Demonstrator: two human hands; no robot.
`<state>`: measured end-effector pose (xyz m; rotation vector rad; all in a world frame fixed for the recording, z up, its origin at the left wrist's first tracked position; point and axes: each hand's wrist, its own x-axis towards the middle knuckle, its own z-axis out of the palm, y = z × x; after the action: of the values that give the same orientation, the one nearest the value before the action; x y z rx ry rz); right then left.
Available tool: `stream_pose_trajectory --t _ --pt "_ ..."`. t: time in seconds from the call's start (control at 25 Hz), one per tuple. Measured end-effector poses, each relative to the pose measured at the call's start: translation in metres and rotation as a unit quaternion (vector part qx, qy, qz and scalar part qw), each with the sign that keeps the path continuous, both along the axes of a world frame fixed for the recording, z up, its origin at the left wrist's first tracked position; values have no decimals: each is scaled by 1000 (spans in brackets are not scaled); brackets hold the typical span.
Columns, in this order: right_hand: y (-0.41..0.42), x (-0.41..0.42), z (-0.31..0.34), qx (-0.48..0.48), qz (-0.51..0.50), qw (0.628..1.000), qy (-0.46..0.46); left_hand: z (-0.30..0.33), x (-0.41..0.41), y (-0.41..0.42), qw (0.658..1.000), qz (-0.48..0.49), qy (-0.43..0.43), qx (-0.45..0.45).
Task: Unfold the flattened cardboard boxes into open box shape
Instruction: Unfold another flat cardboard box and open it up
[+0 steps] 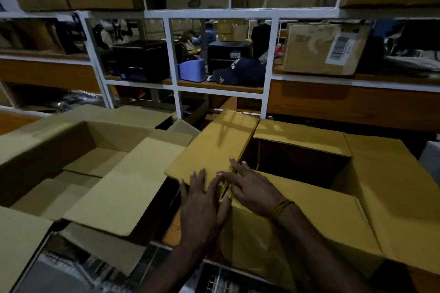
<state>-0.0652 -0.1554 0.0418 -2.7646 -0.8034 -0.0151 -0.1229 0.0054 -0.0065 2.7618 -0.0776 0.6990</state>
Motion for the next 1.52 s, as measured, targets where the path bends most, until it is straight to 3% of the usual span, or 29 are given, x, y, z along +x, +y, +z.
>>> stream_pose_trajectory --t 0.12,0.32,0.52,0.72,0.84,1.04,1.2,1.32,1.52 --pt "2 4 -4 3 0 999 44 -3 1 0 987 -58 65 -136" --pt "5 4 2 21 -20 998 48 -1 2 4 973 -108 33 -202" --pt "-1 6 -3 63 -119 989 52 14 16 12 987 -114 69 -85" --pt "-42 8 2 9 -304 948 94 40 35 8 964 -195 179 -10" --pt "-50 -4 16 28 -333 942 29 48 45 4 953 -234 193 -10" --pt "-45 -25 50 89 -322 937 -107 71 61 -6 922 -333 163 -112" --pt "-41 -47 68 97 -298 925 -215 98 57 -15 928 -353 97 -67" --pt "-45 -67 80 79 -267 927 -252 122 44 -14 936 -340 17 -87" --pt "-71 -124 101 144 -236 918 -284 150 2 -6 932 -342 20 -116"
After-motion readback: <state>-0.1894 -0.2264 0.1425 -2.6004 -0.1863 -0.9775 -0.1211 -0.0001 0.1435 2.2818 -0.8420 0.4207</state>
